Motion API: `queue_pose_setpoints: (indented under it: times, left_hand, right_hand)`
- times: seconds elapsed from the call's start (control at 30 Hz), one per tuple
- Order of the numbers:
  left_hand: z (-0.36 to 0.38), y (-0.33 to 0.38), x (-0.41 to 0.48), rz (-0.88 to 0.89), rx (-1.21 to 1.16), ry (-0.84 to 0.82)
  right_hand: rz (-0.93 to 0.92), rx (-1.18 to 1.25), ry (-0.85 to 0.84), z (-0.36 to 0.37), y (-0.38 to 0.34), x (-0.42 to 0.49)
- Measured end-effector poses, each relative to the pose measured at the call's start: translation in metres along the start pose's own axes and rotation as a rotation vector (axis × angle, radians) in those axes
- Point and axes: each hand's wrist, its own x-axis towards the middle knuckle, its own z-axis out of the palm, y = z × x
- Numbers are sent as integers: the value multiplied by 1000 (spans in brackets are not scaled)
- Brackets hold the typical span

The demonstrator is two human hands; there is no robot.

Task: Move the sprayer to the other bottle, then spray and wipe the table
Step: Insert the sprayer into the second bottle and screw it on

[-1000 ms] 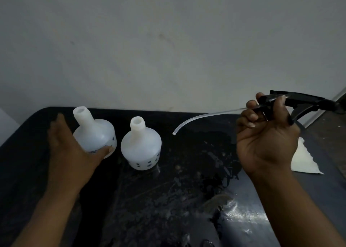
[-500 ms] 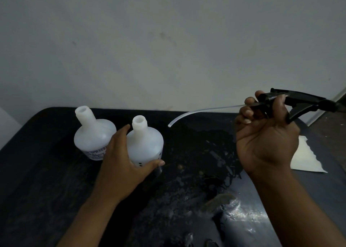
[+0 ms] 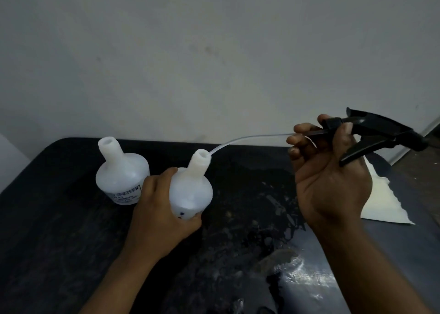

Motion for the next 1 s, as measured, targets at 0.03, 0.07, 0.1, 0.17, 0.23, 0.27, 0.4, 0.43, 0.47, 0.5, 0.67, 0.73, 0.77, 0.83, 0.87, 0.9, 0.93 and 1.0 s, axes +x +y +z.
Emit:
queue_pose_setpoints:
  times: [0.03, 0.07, 0.1, 0.17, 0.23, 0.27, 0.4, 0.43, 0.47, 0.5, 0.67, 0.73, 0.77, 0.83, 0.87, 0.9, 0.93, 1.0]
  left_hand:
    - [0, 2, 0, 14, 14, -4]
    - [1, 3, 0, 27, 25, -11]
    - [1, 5, 0, 38, 33, -19]
    - [2, 7, 0, 52, 43, -31]
    - [2, 7, -1, 57, 55, -43]
    - [1, 7, -1, 61, 62, -49]
    - [0, 8, -3, 73, 79, -67]
    - [0, 8, -3, 76, 82, -68]
    - [0, 8, -4, 79, 84, -67]
    - [0, 9, -4, 78, 83, -65]
    - [-2, 10, -4, 80, 80, -72]
    - [-1, 15, -5, 96, 68, -82]
    - [-1, 19, -6, 109, 55, -88]
    - [1, 26, -7, 149, 15, -98]
    - [1, 30, -8, 163, -15, -103]
    - [1, 33, -9, 170, -48, -107]
    - [2, 36, -10, 176, -76, -108]
    - [2, 41, -11, 193, -104, -109]
  right_hand:
    - [-6, -10, 1, 0, 0, 0]
    - [-10, -19, 3, -1, -1, 0]
    - [-13, -29, 5, -1, -1, 0]
    - [-22, -43, 6, -2, -2, 1]
    - [-33, -51, 13, -2, -2, 1]
    - [-40, -56, 18, -2, -3, 1]
    - [-65, -87, -4, -1, -6, 0]
    - [-71, -103, -25, 1, -7, -1]
    - [-75, -120, -50, 2, -7, -2]
    - [-76, -136, -77, 3, -7, -3]
    - [-73, -183, -135, 9, -3, -7]
    - [-61, -211, -148, 11, 0, -10]
    - [-46, -220, -163, 12, 3, -12]
    - [-5, -256, -203, 13, 10, -17]
    - [16, -301, -227, 13, 14, -19]
    - [38, -352, -255, 12, 16, -21]
    - [54, -397, -280, 12, 17, -23]
    - [87, -429, -296, 11, 18, -24]
